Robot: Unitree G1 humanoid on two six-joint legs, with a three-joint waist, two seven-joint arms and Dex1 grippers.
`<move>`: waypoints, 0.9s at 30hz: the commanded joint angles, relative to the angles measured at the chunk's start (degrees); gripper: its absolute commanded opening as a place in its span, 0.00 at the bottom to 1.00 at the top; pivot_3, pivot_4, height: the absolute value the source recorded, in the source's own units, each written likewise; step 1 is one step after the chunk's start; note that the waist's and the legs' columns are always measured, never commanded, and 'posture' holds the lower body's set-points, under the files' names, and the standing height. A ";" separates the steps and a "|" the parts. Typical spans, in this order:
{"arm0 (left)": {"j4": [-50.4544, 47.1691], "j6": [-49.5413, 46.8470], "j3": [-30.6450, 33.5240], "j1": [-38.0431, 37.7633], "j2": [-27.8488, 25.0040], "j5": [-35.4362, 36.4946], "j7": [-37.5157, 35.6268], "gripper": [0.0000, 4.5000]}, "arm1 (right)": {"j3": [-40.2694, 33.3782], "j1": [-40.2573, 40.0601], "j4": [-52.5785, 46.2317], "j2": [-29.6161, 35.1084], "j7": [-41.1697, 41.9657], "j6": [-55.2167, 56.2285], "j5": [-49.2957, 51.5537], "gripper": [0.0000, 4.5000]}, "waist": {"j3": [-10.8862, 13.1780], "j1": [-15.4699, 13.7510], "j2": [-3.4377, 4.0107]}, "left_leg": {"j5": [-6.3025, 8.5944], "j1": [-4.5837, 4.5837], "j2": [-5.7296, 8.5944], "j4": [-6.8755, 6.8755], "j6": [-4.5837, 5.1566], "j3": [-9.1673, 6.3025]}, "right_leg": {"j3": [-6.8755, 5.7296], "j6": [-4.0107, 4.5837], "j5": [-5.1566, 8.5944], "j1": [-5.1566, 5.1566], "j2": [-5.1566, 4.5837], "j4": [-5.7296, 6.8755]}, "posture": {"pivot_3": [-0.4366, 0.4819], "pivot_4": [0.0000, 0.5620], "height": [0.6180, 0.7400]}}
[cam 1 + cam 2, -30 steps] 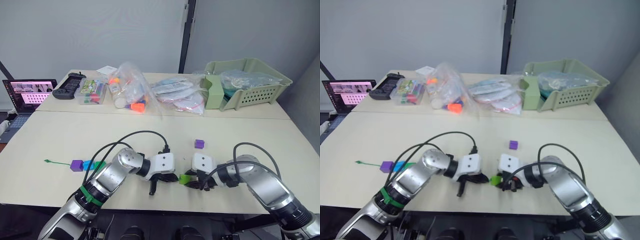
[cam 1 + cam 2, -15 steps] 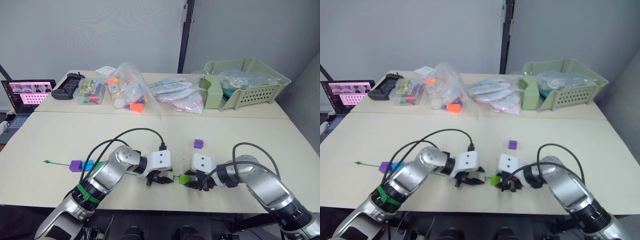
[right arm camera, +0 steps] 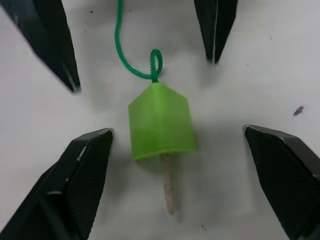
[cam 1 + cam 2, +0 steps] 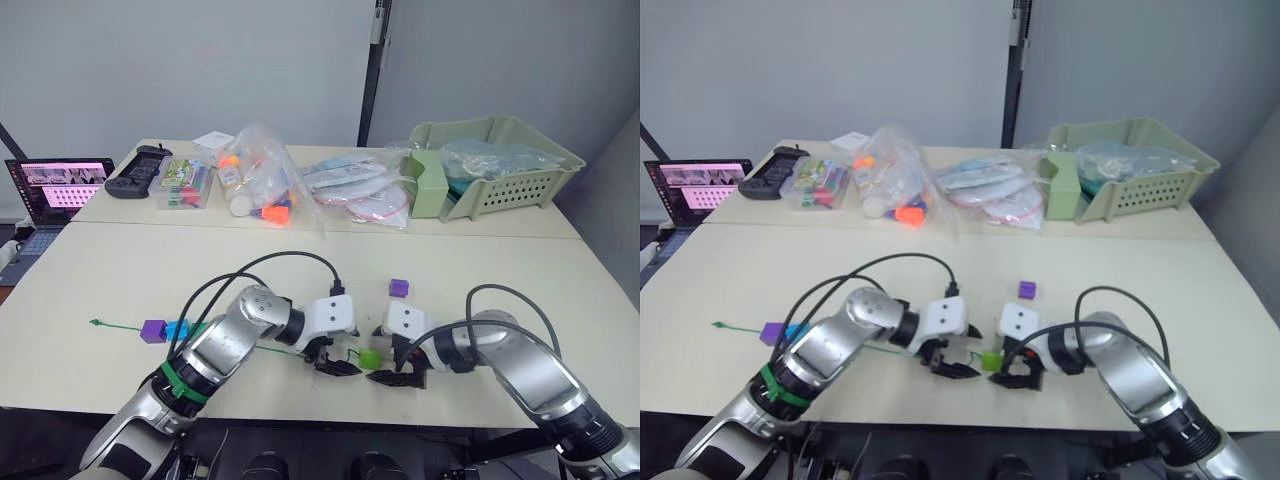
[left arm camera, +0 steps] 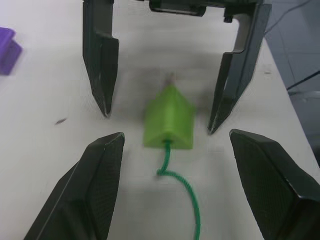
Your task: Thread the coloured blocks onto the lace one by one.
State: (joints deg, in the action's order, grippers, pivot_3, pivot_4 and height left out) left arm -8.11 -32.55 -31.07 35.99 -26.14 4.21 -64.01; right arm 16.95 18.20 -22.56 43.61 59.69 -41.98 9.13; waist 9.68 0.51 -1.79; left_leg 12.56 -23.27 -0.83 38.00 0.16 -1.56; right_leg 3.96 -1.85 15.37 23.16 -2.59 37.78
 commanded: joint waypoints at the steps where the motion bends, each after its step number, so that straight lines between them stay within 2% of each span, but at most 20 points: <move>1: 1.08 1.58 -1.88 1.71 2.34 -2.19 1.93 0.79 | -7.04 -3.53 -4.69 3.24 0.43 -0.62 4.01 0.99 | 0.00 -0.14 0.00 | 0.00 -0.01 0.00 0.00 0.00 0.00 | 0.00 0.00 0.00 0.00 0.00 -0.04 | 0.48 0.27 1.00; 6: 4.16 3.22 -3.39 2.81 4.15 -4.63 2.96 0.79 | -9.77 -7.59 -5.64 4.88 -1.24 0.58 5.01 0.99 | 0.00 0.37 0.00 | 0.00 0.02 -0.02 0.02 0.00 0.03 | 0.03 -0.01 -0.01 -0.02 0.02 -0.06 | 0.48 0.27 1.00; 12: 5.74 3.97 -5.37 2.51 4.61 -5.94 2.04 0.79 | -9.48 -8.06 -5.78 4.17 -2.86 0.82 5.21 0.99 | 0.00 0.34 0.00 | 0.00 0.01 -0.02 0.00 0.00 0.03 | 0.04 -0.01 0.00 0.00 0.03 -0.05 | 0.48 0.27 1.00; 15: 5.98 3.80 -5.73 2.29 4.12 -5.96 0.95 0.61 | -8.67 -7.56 -5.34 3.80 -3.56 1.12 5.29 1.00 | 0.00 0.31 0.00 | 0.00 0.01 -0.01 0.01 0.00 0.04 | 0.04 -0.02 0.00 -0.01 0.02 -0.06 | 0.48 0.27 1.00; 19: 5.92 4.56 -6.07 2.03 3.19 -6.67 0.04 0.31 | -7.56 -6.77 -4.68 3.54 -3.76 1.65 5.19 1.00 | 0.00 0.31 0.00 | 0.00 0.03 -0.02 0.01 0.00 0.04 | 0.04 -0.02 0.00 -0.03 0.02 -0.06 | 0.48 0.27 1.00; 25: 5.96 4.69 -5.82 1.95 3.12 -6.90 -0.19 0.29 | -5.99 -5.84 -3.83 2.84 -3.78 2.43 5.07 1.00 | 0.00 0.37 0.01 | 0.00 0.05 -0.02 0.01 0.00 0.03 | 0.04 -0.02 0.00 -0.03 0.03 -0.04 | 0.48 0.27 1.00; 27: 5.89 4.65 -5.77 1.91 3.11 -6.95 -0.16 0.29 | -5.29 -5.56 -3.36 2.52 -3.92 2.78 4.85 0.88 | 0.00 0.38 0.00 | 0.00 0.05 -0.02 0.01 0.00 0.04 | 0.04 -0.02 0.00 -0.03 0.03 -0.05 | 0.48 0.27 1.00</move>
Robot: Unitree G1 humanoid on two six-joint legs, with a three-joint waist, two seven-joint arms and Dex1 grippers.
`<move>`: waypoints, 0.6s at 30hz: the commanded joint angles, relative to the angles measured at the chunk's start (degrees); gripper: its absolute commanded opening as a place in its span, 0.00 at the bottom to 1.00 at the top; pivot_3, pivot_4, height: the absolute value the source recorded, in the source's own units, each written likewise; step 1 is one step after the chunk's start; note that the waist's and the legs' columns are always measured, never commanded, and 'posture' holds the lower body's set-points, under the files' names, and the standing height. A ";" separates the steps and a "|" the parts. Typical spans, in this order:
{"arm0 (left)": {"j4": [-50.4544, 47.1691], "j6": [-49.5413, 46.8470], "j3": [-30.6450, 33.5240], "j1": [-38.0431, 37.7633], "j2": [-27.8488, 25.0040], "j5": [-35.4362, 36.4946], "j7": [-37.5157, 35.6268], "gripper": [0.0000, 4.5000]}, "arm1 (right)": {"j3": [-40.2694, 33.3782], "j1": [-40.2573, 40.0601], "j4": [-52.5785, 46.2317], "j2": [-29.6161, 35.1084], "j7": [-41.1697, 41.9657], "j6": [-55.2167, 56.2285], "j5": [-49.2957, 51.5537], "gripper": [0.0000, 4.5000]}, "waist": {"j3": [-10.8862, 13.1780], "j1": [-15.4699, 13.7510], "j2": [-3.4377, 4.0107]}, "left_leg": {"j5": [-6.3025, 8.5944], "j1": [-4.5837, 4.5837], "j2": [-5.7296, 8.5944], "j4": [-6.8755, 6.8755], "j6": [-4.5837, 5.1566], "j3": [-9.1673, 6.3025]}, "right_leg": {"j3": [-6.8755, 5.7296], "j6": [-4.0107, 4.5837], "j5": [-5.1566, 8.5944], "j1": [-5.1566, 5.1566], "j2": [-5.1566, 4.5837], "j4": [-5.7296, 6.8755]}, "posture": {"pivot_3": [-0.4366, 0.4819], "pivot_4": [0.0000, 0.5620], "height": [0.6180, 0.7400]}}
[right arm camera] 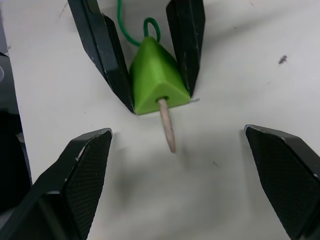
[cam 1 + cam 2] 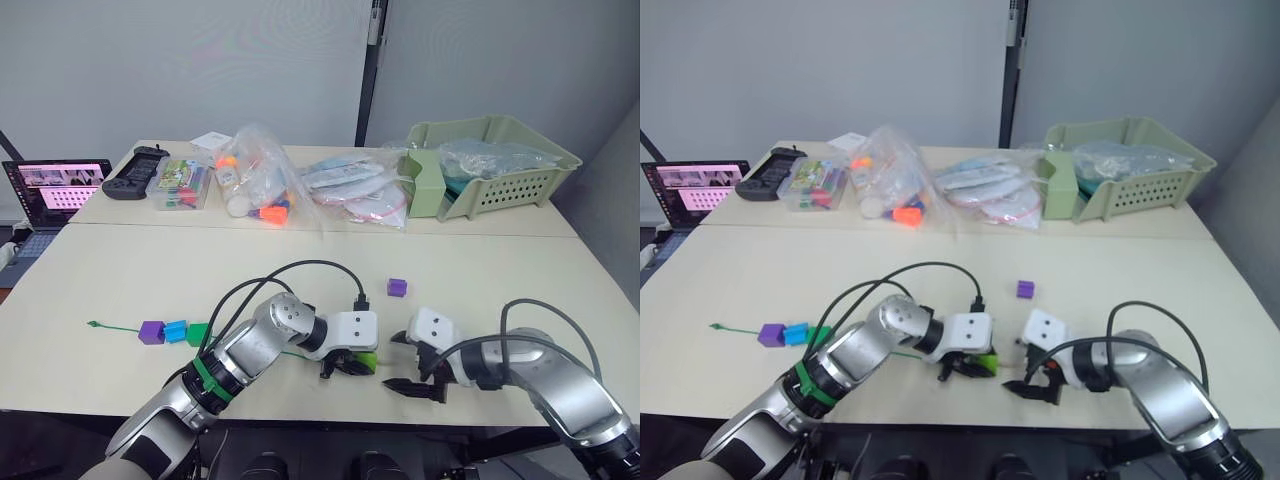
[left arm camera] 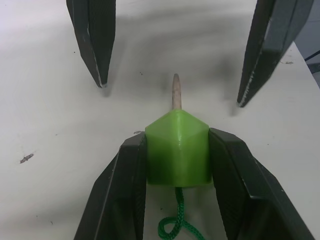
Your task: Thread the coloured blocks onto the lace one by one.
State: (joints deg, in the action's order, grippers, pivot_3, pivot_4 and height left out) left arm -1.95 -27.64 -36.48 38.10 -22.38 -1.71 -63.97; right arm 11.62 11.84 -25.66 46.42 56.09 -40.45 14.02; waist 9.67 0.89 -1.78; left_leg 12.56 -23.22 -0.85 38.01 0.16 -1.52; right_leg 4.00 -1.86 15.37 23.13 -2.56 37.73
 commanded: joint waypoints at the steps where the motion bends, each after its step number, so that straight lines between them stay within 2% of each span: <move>1: -0.34 -0.29 -0.31 -0.24 -0.73 -1.01 -0.22 0.29 | 0.55 1.17 0.20 -0.74 -0.52 1.48 -0.17 0.81 | 0.00 0.00 0.00 | 0.00 0.00 0.00 0.00 0.00 0.00 | 0.00 0.00 0.00 0.00 0.00 0.00 | 0.48 0.27 1.00; 10: -0.53 -0.39 -0.14 -0.26 -1.01 -1.01 -0.38 0.29 | 2.57 0.72 2.92 0.56 0.39 4.76 -2.38 0.13 | 0.00 0.01 0.00 | 0.00 0.02 -0.01 0.00 0.00 0.00 | 0.00 0.00 0.00 0.00 0.01 0.01 | 0.48 0.27 1.00; 12: -0.65 -0.47 -0.06 -0.29 -1.20 -0.97 -0.47 0.29 | 2.52 0.77 3.30 0.89 0.56 5.30 -2.42 0.01 | 0.00 0.08 0.00 | 0.00 0.02 -0.01 0.00 0.00 0.00 | 0.00 0.00 0.00 -0.01 0.01 0.01 | 0.48 0.27 1.00; 18: -1.60 -1.56 1.05 -0.95 -3.27 -0.82 -0.62 0.29 | 2.21 1.82 4.17 1.77 1.81 6.93 -2.34 0.00 | 0.00 0.19 0.00 | 0.00 0.04 -0.02 0.00 0.00 0.00 | 0.00 0.00 0.00 -0.01 0.02 0.03 | 0.48 0.27 1.00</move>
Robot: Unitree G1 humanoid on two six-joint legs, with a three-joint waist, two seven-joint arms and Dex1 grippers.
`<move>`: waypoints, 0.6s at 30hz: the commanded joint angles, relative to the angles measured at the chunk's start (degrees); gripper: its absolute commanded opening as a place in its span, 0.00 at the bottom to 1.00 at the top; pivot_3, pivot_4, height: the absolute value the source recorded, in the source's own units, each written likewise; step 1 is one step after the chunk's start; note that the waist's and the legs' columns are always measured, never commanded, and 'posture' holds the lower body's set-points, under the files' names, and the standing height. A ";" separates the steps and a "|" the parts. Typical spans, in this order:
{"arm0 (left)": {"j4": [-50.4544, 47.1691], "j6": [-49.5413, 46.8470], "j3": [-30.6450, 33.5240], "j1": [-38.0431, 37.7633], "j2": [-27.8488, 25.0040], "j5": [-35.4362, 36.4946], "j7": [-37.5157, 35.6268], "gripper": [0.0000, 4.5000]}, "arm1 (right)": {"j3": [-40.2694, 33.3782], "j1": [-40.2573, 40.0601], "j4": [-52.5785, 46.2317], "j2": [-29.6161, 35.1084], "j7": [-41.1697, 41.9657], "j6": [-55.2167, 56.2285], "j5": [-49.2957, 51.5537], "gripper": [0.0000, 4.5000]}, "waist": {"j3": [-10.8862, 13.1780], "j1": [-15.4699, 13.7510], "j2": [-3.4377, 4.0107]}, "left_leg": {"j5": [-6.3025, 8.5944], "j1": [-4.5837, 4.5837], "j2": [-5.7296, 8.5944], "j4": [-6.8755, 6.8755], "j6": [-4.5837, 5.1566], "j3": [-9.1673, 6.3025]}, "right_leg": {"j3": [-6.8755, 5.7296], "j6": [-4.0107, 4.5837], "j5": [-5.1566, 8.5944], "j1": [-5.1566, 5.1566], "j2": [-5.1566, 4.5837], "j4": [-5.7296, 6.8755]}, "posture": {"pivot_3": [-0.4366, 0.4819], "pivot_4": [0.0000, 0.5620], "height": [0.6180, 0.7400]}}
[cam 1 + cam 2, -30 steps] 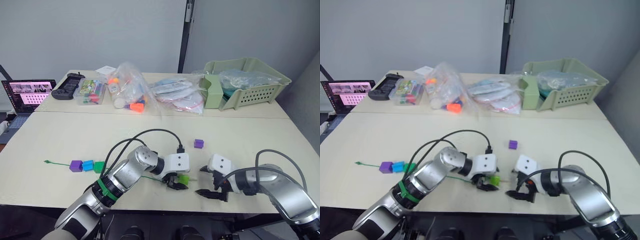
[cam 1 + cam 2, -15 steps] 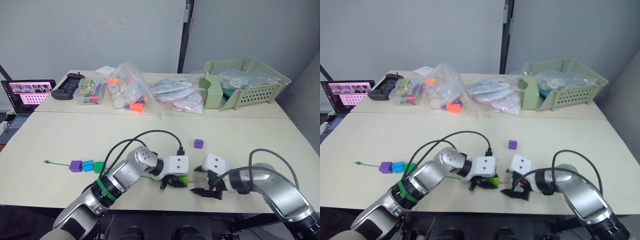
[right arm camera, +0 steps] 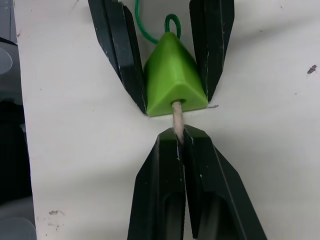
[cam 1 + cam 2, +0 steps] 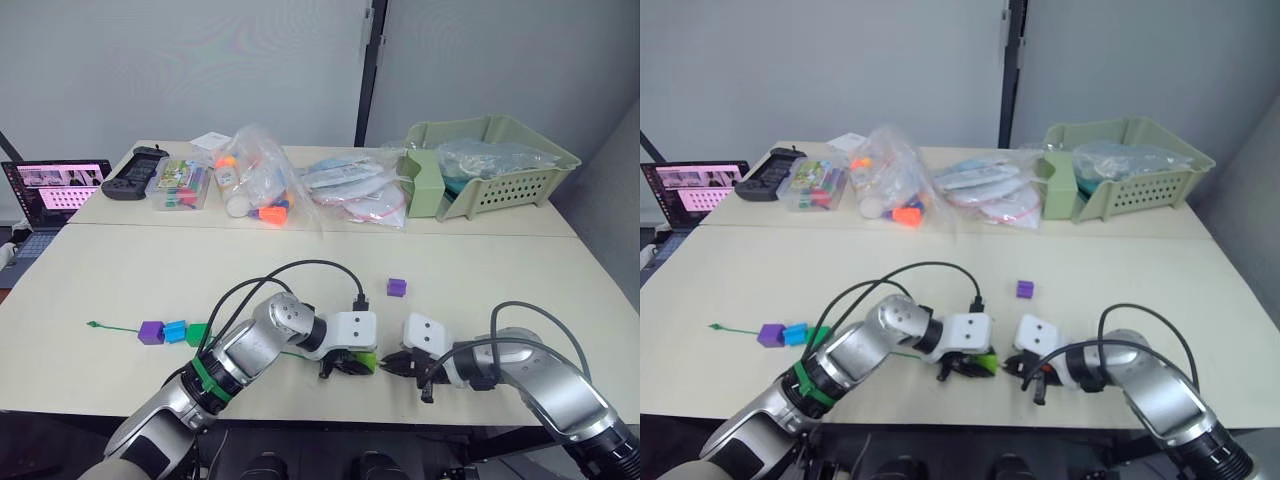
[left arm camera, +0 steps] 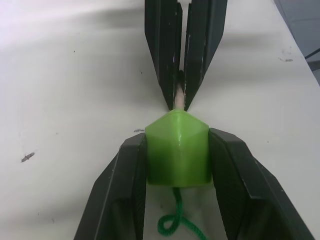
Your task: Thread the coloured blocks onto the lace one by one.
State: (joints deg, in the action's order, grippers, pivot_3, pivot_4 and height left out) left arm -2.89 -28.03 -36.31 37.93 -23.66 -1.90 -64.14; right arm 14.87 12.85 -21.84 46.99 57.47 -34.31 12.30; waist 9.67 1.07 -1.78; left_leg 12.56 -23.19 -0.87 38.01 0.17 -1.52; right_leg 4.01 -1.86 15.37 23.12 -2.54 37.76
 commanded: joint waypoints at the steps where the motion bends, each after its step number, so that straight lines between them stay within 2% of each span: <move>1: -1.08 -1.42 1.35 -1.14 -2.78 -0.54 -0.40 0.29 | -1.14 1.15 0.39 1.37 0.78 1.15 -0.51 0.00 | 0.00 0.03 0.00 | 0.00 0.00 0.00 0.00 0.00 0.00 | 0.00 0.00 0.00 0.00 0.00 0.00 | 0.48 0.27 1.00; 5: -3.00 -1.92 3.41 -2.50 -6.25 -0.16 -0.65 0.29 | -1.83 2.04 -0.06 2.07 2.16 2.08 0.39 0.00 | 0.00 0.24 0.00 | 0.00 0.01 -0.03 0.00 0.00 0.00 | 0.00 0.00 0.00 0.02 0.02 0.02 | 0.48 0.27 1.00; 8: -5.85 -1.87 6.93 -4.70 -12.17 1.08 -2.48 0.29 | -2.41 2.61 -1.23 3.28 3.71 2.18 1.36 0.00 | 0.00 0.67 0.00 | 0.00 0.01 -0.08 -0.01 0.00 0.00 | 0.00 0.00 0.00 0.04 0.05 0.05 | 0.48 0.27 1.00; 11: -8.60 0.14 11.32 -8.61 -20.26 3.28 -5.58 0.29 | -2.66 2.39 -2.05 3.96 4.45 2.15 1.62 0.00 | 0.00 1.30 0.00 | 0.00 0.04 -0.10 -0.05 0.00 -0.01 | -0.01 0.01 0.00 0.06 0.04 0.08 | 0.48 0.27 1.00; 14: -7.47 5.24 17.06 -14.30 -30.95 4.39 -9.29 0.29 | -2.64 1.54 -2.45 4.43 5.40 2.69 1.73 0.00 | 0.00 1.61 0.00 | 0.00 0.08 -0.14 -0.11 0.00 -0.01 | -0.02 0.03 0.02 0.07 0.04 0.08 | 0.48 0.27 1.00; 16: -2.81 11.83 20.32 -17.66 -37.45 4.32 -11.57 0.29 | -2.50 0.98 -2.60 4.19 5.61 3.14 1.62 0.00 | 0.00 1.76 0.00 | 0.00 0.15 -0.21 -0.20 0.00 0.02 | -0.02 0.11 0.05 0.11 0.06 0.11 | 0.48 0.27 1.00; 18: 2.47 18.14 22.27 -19.63 -41.71 3.99 -12.99 0.29 | -2.19 0.83 -2.74 3.86 5.72 3.36 1.44 0.00 | 0.02 1.60 0.07 | 0.00 0.31 -0.20 -0.26 0.00 0.07 | -0.02 0.17 0.09 0.05 0.03 0.15 | 0.48 0.27 1.00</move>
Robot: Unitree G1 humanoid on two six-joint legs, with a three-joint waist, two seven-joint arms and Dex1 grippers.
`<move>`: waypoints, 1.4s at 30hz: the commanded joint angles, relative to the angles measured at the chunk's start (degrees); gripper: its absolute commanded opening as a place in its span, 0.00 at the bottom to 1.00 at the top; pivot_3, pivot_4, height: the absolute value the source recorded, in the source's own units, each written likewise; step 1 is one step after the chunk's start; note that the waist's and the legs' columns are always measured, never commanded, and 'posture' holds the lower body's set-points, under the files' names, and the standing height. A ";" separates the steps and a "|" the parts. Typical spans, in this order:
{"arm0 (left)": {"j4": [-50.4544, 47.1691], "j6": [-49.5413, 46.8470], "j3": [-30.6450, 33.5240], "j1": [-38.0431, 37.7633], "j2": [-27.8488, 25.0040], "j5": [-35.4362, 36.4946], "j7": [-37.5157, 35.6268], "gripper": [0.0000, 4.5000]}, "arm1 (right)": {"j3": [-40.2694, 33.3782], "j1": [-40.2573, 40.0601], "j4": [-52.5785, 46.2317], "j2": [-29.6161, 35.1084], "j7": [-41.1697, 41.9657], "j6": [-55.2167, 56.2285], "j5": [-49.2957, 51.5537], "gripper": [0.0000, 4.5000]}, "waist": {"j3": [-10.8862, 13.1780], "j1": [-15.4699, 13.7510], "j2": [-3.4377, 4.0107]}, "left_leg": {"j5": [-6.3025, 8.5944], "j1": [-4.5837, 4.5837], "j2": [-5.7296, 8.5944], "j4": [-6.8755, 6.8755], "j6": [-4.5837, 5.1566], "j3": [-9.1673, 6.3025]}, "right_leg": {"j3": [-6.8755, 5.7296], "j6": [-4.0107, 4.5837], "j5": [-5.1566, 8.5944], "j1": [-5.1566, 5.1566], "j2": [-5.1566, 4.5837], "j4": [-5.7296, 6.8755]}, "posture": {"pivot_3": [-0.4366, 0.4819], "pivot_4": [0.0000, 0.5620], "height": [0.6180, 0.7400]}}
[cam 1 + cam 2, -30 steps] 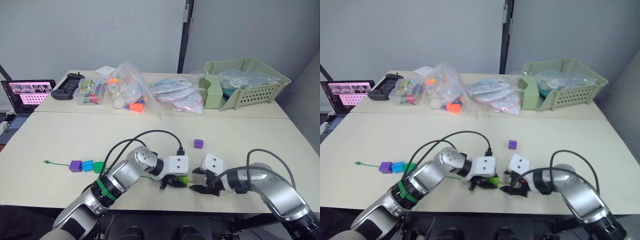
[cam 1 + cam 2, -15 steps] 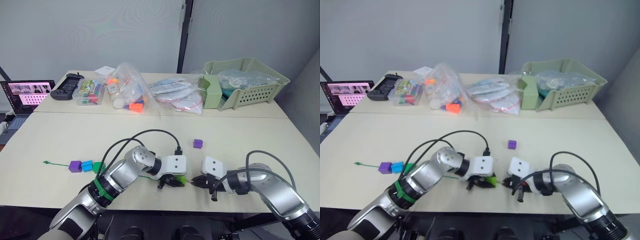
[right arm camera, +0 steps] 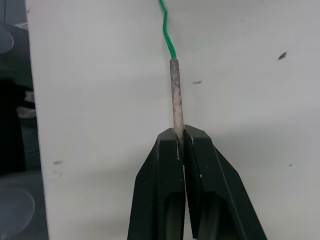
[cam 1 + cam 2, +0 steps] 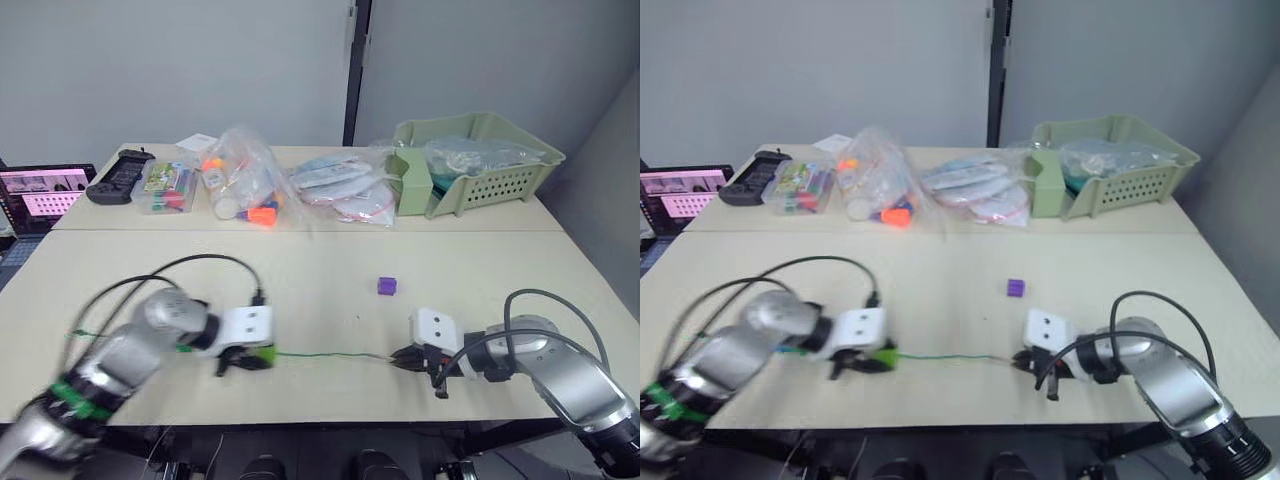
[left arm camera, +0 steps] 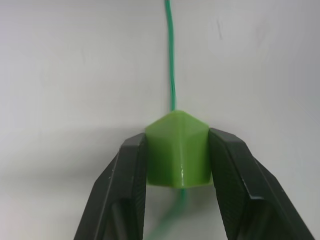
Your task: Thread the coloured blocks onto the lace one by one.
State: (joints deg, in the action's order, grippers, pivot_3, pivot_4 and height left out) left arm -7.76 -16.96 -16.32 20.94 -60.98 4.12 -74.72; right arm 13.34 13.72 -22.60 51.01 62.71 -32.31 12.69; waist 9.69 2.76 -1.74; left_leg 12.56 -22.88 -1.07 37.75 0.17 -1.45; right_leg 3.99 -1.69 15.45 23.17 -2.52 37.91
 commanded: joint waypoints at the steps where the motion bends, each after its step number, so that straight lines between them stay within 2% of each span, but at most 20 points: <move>1: 9.93 9.80 3.02 -3.25 -5.86 -2.28 -2.94 0.29 | -0.47 -0.04 -2.03 -0.30 0.57 1.44 0.95 0.00 | 0.01 -0.21 0.04 | 0.00 0.01 0.01 0.00 0.00 0.03 | -0.01 0.02 0.02 -0.01 -0.01 0.03 | 0.48 0.27 1.00; 5: 21.58 21.17 4.77 -3.81 -10.17 -4.51 -3.98 0.29 | 0.29 0.78 -1.84 -1.02 1.03 1.51 0.62 0.00 | 0.02 -0.29 0.06 | 0.00 0.02 0.00 0.01 0.00 0.09 | -0.02 0.03 0.04 -0.01 -0.02 0.02 | 0.48 0.27 1.00; 11: 24.73 24.55 7.73 -1.79 -7.17 -0.36 -4.78 0.29 | 1.34 2.23 -1.13 -1.63 1.43 1.39 0.25 0.00 | 0.03 -0.35 0.11 | 0.00 -0.01 -0.02 0.01 0.00 0.12 | -0.03 0.08 0.07 0.06 0.00 0.11 | 0.48 0.27 1.00; 13: 23.39 22.79 9.39 -0.72 -5.57 2.15 -5.03 0.52 | 1.72 2.58 -1.18 -1.67 1.45 1.11 0.24 0.00 | 0.03 -0.53 0.10 | 0.00 -0.04 0.00 0.02 0.00 0.12 | -0.03 0.08 0.07 0.06 -0.02 0.11 | 0.48 0.27 1.00; 17: 21.19 20.32 10.59 -0.35 -4.94 3.83 -6.80 0.80 | 1.98 2.81 -1.24 -1.82 1.34 0.84 0.18 0.00 | 0.06 -0.96 0.02 | 0.00 -0.27 0.03 0.11 0.00 0.08 | -0.07 0.06 0.06 0.17 -0.05 0.08 | 0.48 0.27 1.00; 18: 17.42 16.04 10.92 0.77 -4.47 6.63 -7.72 0.87 | 2.29 3.32 -1.22 -2.07 1.28 0.40 0.15 0.00 | 0.06 -1.00 0.02 | 0.00 -0.32 0.04 0.12 0.00 0.08 | -0.07 0.06 0.05 0.21 -0.06 0.08 | 0.48 0.27 1.00; 20: 9.60 6.87 11.40 3.25 -2.26 12.29 -7.37 0.87 | 3.01 4.51 -1.16 -2.80 1.00 -0.40 0.01 0.00 | 0.09 -1.36 -0.02 | 0.00 -0.42 0.05 0.12 0.00 0.06 | -0.08 0.06 0.06 0.29 -0.06 0.09 | 0.48 0.27 1.00; 23: 1.93 -1.16 9.84 5.36 1.49 15.03 -5.30 0.87 | 4.22 6.37 -0.77 -4.01 0.46 -1.41 -0.27 0.00 | 0.09 -1.79 -0.04 | 0.00 -0.44 0.06 0.18 0.00 0.05 | -0.08 0.02 0.03 0.29 -0.06 0.09 | 0.48 0.27 1.00; 26: -4.75 -8.60 4.15 8.20 10.07 14.48 0.62 0.87 | 5.72 8.50 -0.78 -5.62 -0.13 -3.12 -0.60 0.00 | 0.08 -1.84 0.00 | 0.00 -0.38 0.10 0.18 0.00 0.07 | -0.03 0.00 0.03 0.23 -0.06 0.10 | 0.48 0.27 1.00; 31: -8.20 -15.09 -2.67 10.84 21.02 11.92 7.49 0.87 | 7.12 9.85 -0.45 -6.57 -0.86 -4.97 -1.03 0.00 | 0.09 -1.83 -0.04 | 0.00 -0.42 0.12 0.22 0.00 0.00 | -0.04 0.00 0.02 0.21 -0.04 0.10 | 0.48 0.27 1.00; 34: -6.79 -13.81 -8.32 12.26 26.63 7.53 10.92 0.87 | 8.37 10.40 -0.44 -6.89 -1.25 -5.83 -1.62 0.00 | 0.09 -1.76 -0.04 | 0.00 -0.40 0.12 0.21 0.00 -0.02 | -0.05 0.01 0.02 0.22 -0.02 0.13 | 0.48 0.27 1.00; 39: -4.44 -13.81 -11.39 13.69 29.05 4.09 12.07 0.87 | 9.21 11.43 -0.18 -7.16 -1.82 -6.79 -1.87 0.00 | 0.09 -1.68 -0.04 | 0.00 -0.36 0.14 0.22 0.00 -0.03 | -0.03 0.01 0.02 0.17 -0.02 0.11 | 0.48 0.27 1.00; 42: -4.79 -15.68 -12.19 13.62 29.28 3.76 11.88 0.70 | 9.23 11.54 -0.36 -7.56 -2.25 -7.36 -1.85 0.00 | 0.09 -1.74 -0.04 | 0.00 -0.35 0.14 0.22 0.00 -0.05 | -0.04 0.01 0.02 0.17 -0.01 0.12 | 0.48 0.27 1.00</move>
State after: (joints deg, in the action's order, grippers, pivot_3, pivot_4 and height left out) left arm -11.33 -31.84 -28.38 33.48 -31.84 8.17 -63.09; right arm 22.92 24.36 -21.88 43.74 60.78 -39.48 10.81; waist 9.78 1.02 -1.78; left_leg 12.56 -23.23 -0.92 37.97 0.16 -1.50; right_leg 3.94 -1.68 15.47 23.34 -2.54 38.02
